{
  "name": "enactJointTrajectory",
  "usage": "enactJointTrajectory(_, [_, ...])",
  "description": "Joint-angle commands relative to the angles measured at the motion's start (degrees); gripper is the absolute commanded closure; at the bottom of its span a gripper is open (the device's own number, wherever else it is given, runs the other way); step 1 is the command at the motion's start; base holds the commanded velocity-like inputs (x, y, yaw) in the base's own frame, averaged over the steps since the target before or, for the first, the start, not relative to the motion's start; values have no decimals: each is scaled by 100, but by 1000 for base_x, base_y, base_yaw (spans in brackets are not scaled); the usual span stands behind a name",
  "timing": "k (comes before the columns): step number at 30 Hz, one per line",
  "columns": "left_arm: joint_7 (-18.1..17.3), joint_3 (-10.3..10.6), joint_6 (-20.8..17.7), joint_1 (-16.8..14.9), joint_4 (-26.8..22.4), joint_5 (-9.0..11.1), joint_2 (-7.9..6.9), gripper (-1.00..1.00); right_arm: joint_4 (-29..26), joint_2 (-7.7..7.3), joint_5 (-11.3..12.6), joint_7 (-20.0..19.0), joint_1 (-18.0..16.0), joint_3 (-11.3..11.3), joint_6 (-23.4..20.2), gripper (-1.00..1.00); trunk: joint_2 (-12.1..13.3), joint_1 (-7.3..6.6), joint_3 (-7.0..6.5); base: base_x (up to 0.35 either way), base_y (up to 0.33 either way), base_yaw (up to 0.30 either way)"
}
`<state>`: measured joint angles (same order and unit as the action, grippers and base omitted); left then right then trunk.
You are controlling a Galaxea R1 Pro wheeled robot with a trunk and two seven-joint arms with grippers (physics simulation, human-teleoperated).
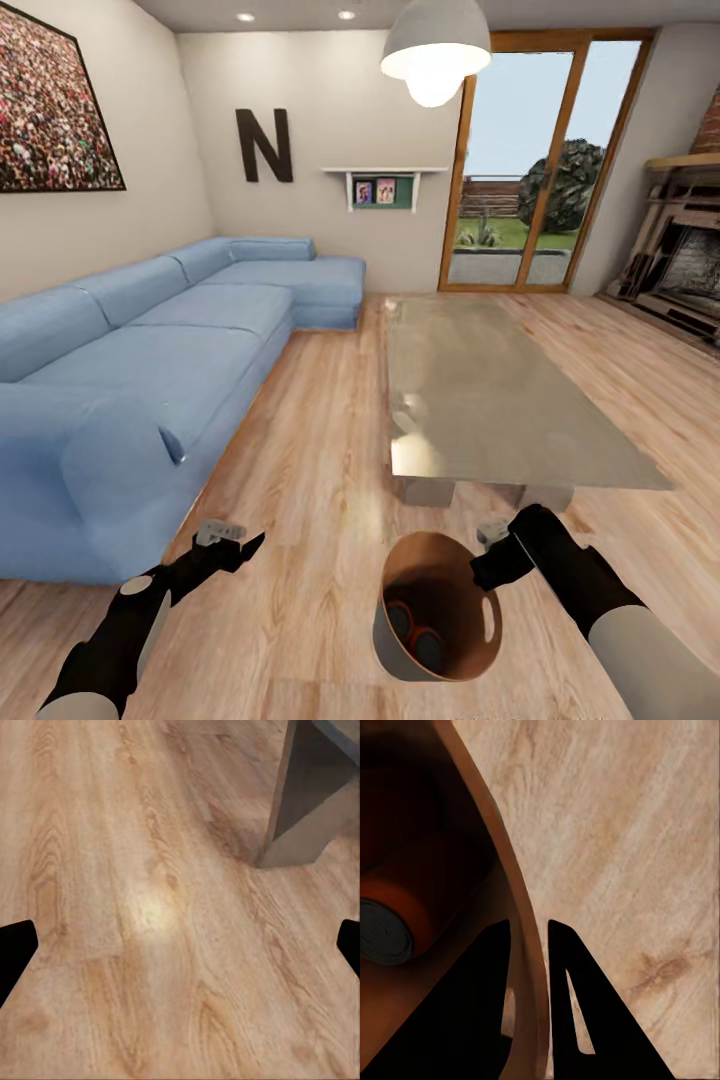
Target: Put the three can of soda from the living room inside the tash can in the kitchen.
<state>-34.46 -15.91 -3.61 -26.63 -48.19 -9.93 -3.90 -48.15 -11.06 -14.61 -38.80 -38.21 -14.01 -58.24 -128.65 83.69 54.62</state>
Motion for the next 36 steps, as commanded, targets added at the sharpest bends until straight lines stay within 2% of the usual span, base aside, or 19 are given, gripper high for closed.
enactJointTrajectory(1, [0, 0, 0, 0, 1, 0, 1, -100, -2, 3, 178, -23, -2, 3, -55, 100, 0, 0, -6, 0, -295, -221])
enactJointTrajectory(24, [1, 0, 8, 0, 3, -9, 3, -100, -11, -21, 178, -23, -2, 8, -56, 100, 0, 0, -129, 0, -295, -216])
enactJointTrajectory(27, [1, 0, 3, 0, 3, -9, 0, -100, -11, -41, 176, -19, -3, 170, -59, 100, 0, 0, -145, 0, -295, -204])
enactJointTrajectory(28, [-3, 0, 2, 0, 3, -9, -5, -100, -11, -62, 168, -20, -4, 362, -62, 100, 0, 0, -150, 0, -295, -177])
enactJointTrajectory(30, [-9, 0, 1, 0, 3, -9, -7, -100, -11, -81, 158, -23, -8, 532, -59, 100, 0, 0, -160, 0, -295, -162])
enactJointTrajectory(36, [-8, 0, 0, 0, 3, -15, -6, -100, -11, -211, 153, -30, -10, 638, -56, 100, 0, 0, -186, 6, -295, -119])
